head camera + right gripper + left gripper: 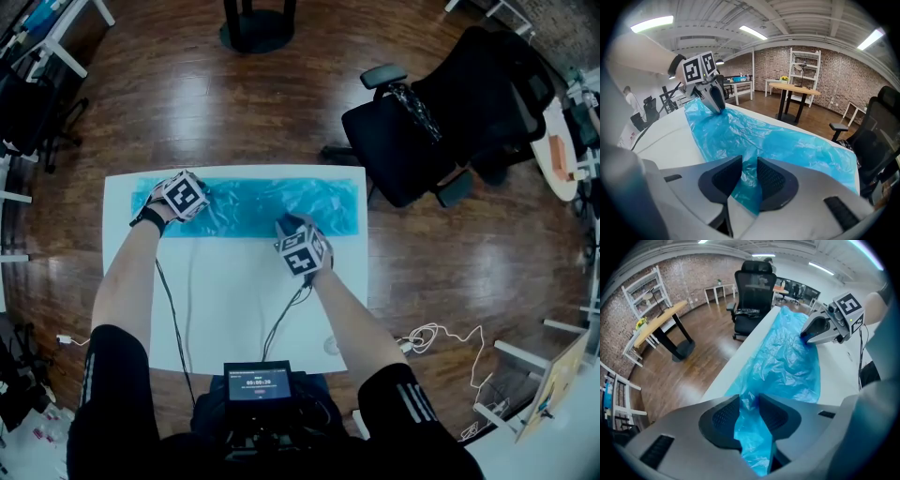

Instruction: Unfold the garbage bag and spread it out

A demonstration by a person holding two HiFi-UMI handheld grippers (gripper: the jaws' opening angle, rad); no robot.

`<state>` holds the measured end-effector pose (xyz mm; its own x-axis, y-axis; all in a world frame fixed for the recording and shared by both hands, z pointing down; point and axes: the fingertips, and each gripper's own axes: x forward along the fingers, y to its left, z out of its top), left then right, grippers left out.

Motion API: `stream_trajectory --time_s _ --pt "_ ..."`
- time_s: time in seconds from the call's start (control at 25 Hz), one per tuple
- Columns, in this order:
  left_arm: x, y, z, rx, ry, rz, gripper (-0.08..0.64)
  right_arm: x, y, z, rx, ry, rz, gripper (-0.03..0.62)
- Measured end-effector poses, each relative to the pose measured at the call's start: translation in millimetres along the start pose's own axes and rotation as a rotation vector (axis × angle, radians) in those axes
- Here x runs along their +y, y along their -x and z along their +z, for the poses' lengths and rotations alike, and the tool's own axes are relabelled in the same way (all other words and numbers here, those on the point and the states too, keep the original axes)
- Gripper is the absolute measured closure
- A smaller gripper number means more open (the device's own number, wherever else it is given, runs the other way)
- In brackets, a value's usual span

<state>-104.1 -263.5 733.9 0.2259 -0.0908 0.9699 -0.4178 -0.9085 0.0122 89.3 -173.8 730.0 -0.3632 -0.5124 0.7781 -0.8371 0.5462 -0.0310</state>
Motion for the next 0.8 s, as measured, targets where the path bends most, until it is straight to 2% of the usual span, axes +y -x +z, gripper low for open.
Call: stream_trajectory --time_s 0.2,0.44,0.6,0.8 --pt "-9 1 1 -0.016 -0.021 -0.015 0.478 0 1 0 0.0 0.002 0.0 0.456" --pt "-18 -3 0 -0.028 -0.072 0.004 0.518 -1 -2 0 0.007 0.008 -0.002 0.456" --pt "-20 -1 0 -0.059 -0.09 0.027 0.532 -1 -1 1 0.007 0.001 -0.005 0.456" --pt "-27 -2 1 -0.098 -0.103 0.02 0.546 -2 -3 1 0.021 0.01 0.011 0.456"
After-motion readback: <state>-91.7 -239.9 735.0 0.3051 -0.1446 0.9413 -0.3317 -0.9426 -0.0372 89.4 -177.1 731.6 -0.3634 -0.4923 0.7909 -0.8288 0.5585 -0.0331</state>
